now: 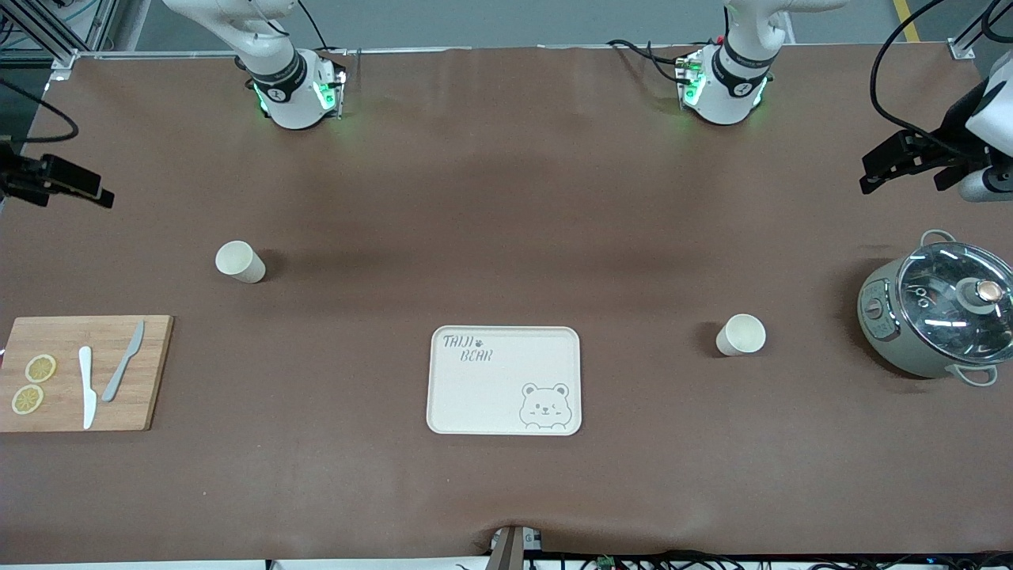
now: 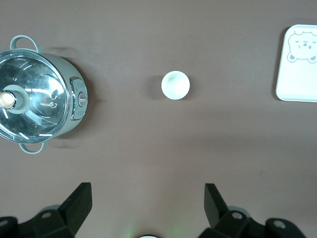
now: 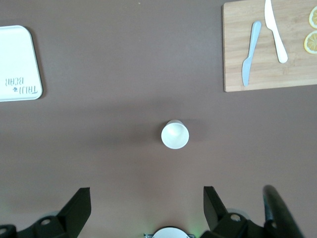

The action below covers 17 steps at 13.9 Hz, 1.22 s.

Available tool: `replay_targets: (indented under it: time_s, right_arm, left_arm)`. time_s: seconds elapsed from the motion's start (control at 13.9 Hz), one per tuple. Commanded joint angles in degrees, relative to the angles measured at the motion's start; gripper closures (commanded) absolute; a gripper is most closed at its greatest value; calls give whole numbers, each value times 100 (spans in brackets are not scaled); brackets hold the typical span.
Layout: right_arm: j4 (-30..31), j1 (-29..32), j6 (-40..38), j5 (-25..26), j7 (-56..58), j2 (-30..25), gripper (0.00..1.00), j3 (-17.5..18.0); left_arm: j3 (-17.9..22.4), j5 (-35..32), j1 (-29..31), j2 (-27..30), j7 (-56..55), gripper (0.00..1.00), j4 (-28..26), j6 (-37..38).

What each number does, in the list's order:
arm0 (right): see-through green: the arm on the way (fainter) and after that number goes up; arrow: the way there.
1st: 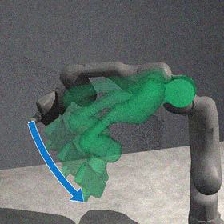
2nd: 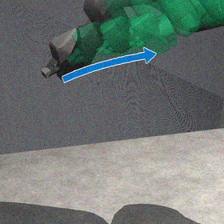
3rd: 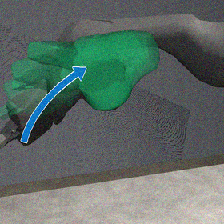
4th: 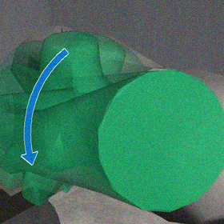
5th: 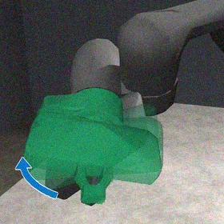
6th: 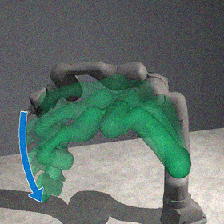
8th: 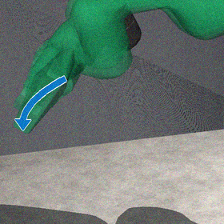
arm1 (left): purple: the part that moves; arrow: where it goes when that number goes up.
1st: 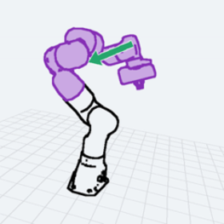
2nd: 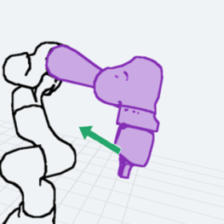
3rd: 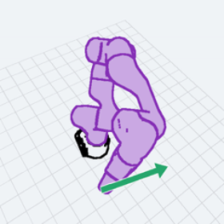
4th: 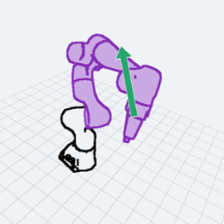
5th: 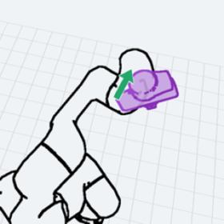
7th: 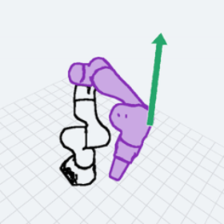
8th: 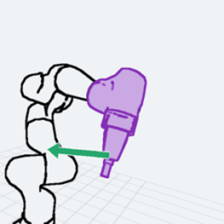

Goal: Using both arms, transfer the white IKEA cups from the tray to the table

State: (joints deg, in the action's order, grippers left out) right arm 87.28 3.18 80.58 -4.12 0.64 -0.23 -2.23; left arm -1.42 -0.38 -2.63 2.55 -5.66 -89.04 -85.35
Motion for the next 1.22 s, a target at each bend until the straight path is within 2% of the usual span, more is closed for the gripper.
replay_targets:
  time_s: [0.0, 1.15]
  right_arm:
    - [351, -63, 160, 61, -90, -241, 0, -32]
    - [324, -37, 318, 236, -73, -197, 0, -41]
  left_arm:
    - [-34, -85, 61, 9, 91, 0, 63, 36]
    - [-43, -94, 17, -35, 83, 0, 177, 45]
